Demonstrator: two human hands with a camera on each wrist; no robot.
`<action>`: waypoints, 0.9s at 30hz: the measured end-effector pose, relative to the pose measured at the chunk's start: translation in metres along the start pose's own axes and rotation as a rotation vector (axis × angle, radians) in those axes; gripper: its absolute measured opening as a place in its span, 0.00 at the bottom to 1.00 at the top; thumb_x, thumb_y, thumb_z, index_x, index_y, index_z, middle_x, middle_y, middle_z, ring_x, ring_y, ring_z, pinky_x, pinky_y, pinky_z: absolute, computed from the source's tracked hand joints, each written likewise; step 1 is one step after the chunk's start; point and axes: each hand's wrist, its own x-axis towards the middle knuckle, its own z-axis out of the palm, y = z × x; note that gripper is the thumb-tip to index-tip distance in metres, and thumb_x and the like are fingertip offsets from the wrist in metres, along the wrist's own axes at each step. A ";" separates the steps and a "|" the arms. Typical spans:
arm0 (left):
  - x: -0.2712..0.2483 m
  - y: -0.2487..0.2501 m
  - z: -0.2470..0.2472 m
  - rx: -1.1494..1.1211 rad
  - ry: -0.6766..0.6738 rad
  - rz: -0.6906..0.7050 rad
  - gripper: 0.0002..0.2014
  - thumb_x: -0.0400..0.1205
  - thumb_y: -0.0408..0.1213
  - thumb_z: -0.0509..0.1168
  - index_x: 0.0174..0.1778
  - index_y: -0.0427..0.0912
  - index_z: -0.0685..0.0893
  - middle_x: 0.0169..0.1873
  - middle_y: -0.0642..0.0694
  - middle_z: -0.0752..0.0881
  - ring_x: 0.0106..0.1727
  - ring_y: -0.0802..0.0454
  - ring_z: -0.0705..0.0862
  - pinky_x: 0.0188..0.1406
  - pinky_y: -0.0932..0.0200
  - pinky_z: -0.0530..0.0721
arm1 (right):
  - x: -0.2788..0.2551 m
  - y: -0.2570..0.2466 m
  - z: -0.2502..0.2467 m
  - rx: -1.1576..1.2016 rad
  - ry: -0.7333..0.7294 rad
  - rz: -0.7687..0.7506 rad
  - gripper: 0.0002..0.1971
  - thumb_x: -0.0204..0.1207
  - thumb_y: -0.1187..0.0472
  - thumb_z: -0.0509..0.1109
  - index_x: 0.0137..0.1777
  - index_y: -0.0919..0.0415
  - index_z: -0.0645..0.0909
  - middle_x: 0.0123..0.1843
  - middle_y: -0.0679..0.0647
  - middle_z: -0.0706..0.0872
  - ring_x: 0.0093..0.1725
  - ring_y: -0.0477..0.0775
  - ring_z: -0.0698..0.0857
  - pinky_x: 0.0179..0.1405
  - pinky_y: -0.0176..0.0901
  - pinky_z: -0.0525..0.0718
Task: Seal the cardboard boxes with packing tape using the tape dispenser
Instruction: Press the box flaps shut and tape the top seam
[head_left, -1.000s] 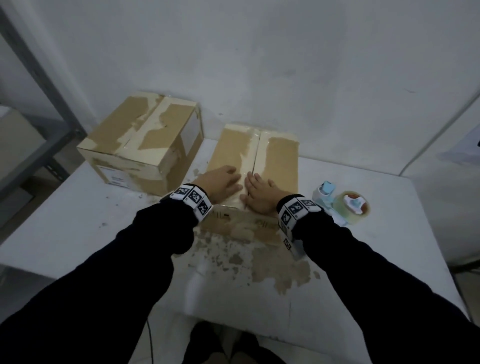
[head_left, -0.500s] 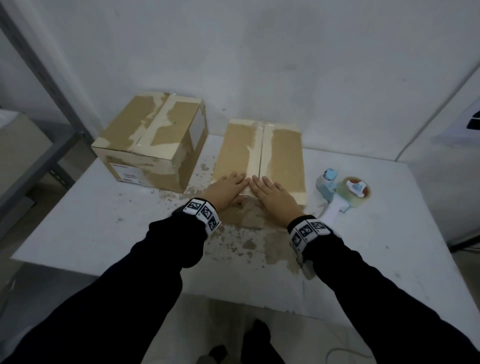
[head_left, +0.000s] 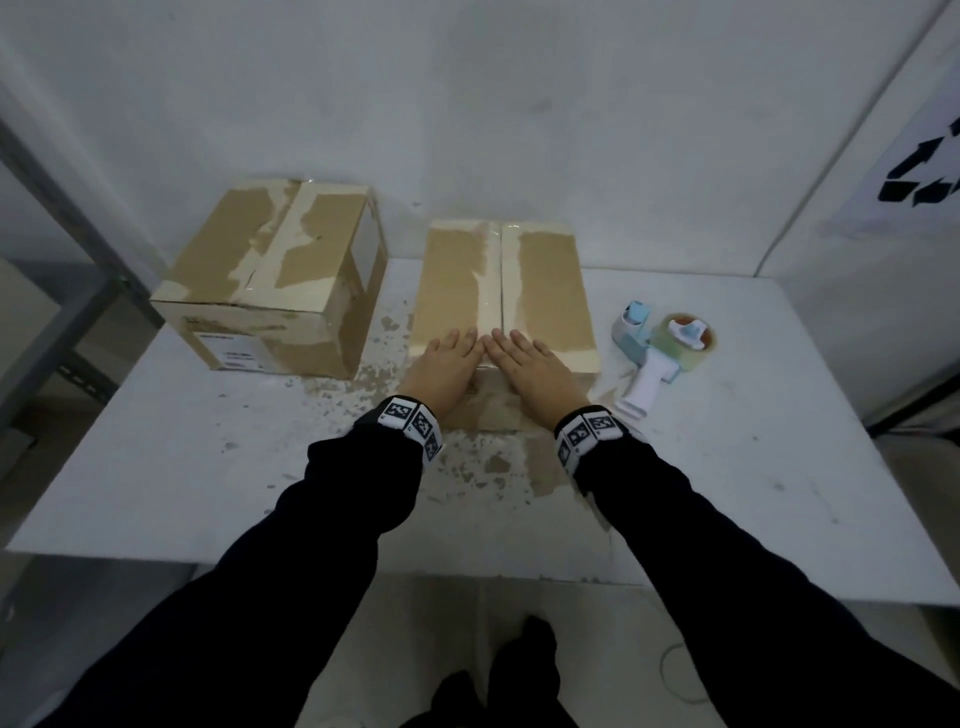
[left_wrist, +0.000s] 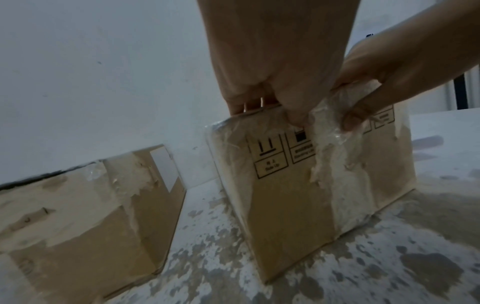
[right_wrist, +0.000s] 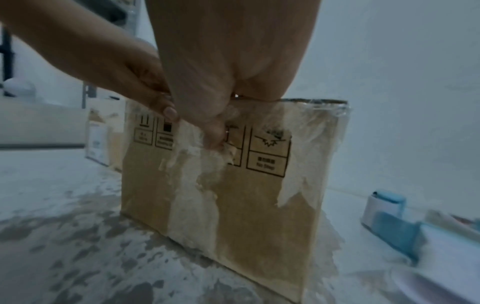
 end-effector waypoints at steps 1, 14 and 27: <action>0.000 0.000 0.001 0.003 -0.001 -0.001 0.26 0.87 0.32 0.46 0.82 0.38 0.48 0.83 0.40 0.50 0.83 0.40 0.52 0.78 0.45 0.58 | 0.001 0.000 0.000 0.006 -0.002 0.005 0.37 0.81 0.72 0.56 0.86 0.57 0.41 0.88 0.54 0.45 0.86 0.56 0.49 0.82 0.51 0.51; 0.040 0.005 -0.049 -0.363 0.175 -0.034 0.24 0.83 0.53 0.56 0.72 0.45 0.74 0.69 0.45 0.77 0.68 0.46 0.77 0.65 0.47 0.77 | -0.005 0.090 -0.024 0.962 0.713 0.629 0.15 0.75 0.62 0.68 0.61 0.62 0.83 0.60 0.60 0.86 0.62 0.59 0.81 0.63 0.49 0.77; 0.104 0.063 -0.043 -0.508 -0.017 0.202 0.31 0.80 0.52 0.64 0.78 0.51 0.65 0.79 0.47 0.60 0.78 0.45 0.61 0.78 0.48 0.63 | -0.017 0.194 0.051 0.947 -0.216 1.095 0.27 0.77 0.57 0.71 0.73 0.68 0.73 0.73 0.64 0.78 0.71 0.63 0.78 0.60 0.44 0.78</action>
